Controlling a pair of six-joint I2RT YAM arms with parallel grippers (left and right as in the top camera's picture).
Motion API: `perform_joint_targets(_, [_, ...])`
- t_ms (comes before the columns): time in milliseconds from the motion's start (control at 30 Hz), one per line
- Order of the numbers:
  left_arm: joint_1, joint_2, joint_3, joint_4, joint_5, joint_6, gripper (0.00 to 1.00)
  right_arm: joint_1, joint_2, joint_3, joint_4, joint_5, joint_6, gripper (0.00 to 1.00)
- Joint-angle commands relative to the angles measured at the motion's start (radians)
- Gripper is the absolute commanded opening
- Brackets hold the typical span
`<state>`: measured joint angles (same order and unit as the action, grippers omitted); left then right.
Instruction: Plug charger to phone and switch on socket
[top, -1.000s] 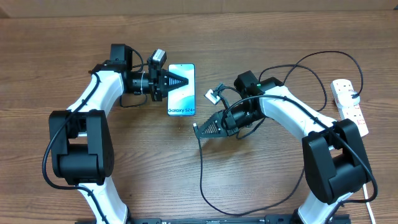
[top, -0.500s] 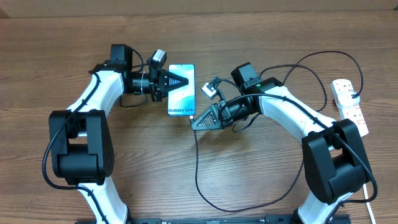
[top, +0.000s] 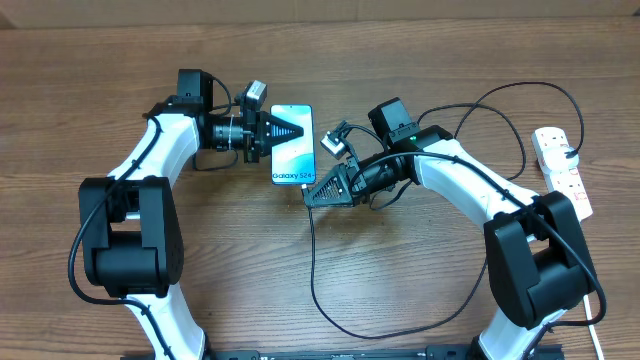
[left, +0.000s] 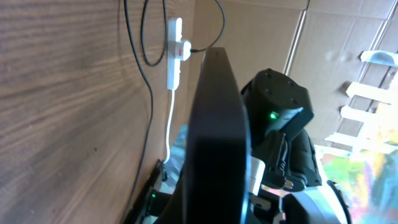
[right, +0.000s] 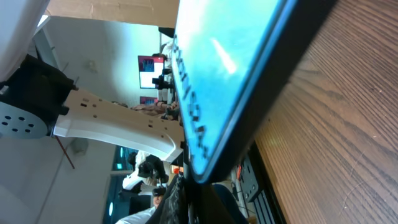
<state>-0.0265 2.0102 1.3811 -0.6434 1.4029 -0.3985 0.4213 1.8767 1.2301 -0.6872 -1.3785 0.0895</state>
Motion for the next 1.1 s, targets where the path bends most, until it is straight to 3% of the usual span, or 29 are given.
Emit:
perform_joint_targets(0, [-0.007, -0.043, 0.024, 0.049, 0.006, -0.037, 0.04, 0.000, -0.027, -0.005, 0.031, 0.002, 0.068, 0.04])
perform_joint_targets(300, [-0.007, -0.043, 0.024, 0.125, 0.003, -0.234, 0.04, 0.000, -0.027, -0.005, 0.135, 0.016, 0.201, 0.04])
perform_joint_targets(700, [-0.008, -0.043, 0.024, 0.132, -0.031, -0.253, 0.05, 0.000, -0.027, -0.005, 0.216, 0.032, 0.298, 0.04])
perform_joint_targets(1067, [-0.008, -0.043, 0.024, 0.289, 0.021, -0.314, 0.04, 0.000, -0.029, -0.005, 0.236, 0.032, 0.332, 0.04])
